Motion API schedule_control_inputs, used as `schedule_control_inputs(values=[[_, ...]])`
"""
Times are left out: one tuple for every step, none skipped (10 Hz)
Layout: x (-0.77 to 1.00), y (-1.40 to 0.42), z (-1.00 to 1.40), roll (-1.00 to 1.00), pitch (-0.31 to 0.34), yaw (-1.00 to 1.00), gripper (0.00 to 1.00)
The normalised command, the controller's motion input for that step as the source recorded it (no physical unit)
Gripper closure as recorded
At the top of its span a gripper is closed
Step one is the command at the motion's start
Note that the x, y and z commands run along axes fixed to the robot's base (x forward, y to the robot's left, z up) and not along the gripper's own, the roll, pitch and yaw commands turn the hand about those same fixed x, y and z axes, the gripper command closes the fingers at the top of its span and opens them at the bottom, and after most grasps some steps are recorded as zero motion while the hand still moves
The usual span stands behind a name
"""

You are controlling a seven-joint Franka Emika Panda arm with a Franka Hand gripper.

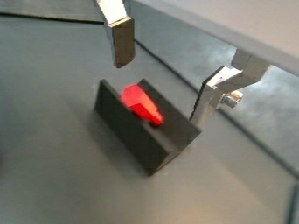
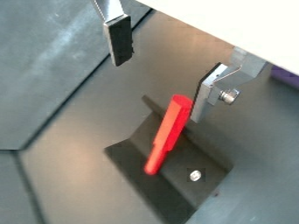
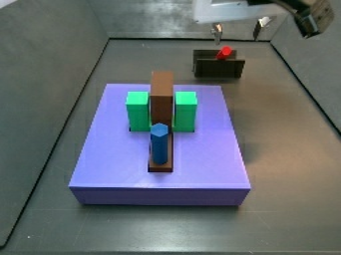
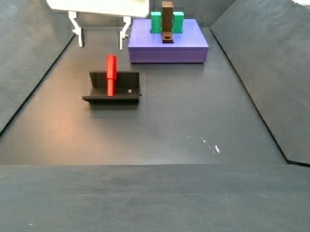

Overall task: Pick up the red object. Move up. Place the red object on the fixture. Regrasp the red object. Move to above the board. Insert the red object.
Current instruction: Regrasp the red object.

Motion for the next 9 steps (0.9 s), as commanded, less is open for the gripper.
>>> schedule_control_inputs(values=[[-0.22, 0.07, 0.00, 1.00, -0.266, -0.10, 0.00], [-0.17, 0.07, 0.00, 1.00, -0.200, -0.02, 0.00], [-0.14, 0.00, 0.00, 1.00, -0.171, 0.00, 0.00], [0.00, 0.00, -0.16, 0.85, -0.049, 0.00, 0.00], [0.05, 0.00, 0.00, 0.02, 0.000, 0.00, 0.00], [0.00, 0.02, 0.00, -0.01, 0.000, 0.00, 0.00], [0.00, 0.00, -0.14, 0.05, 0.000, 0.00, 0.00], [0.00, -0.05, -0.25, 0.23, 0.111, 0.05, 0.00], [0.11, -0.13, -0.17, 0.40, 0.320, 0.04, 0.00]])
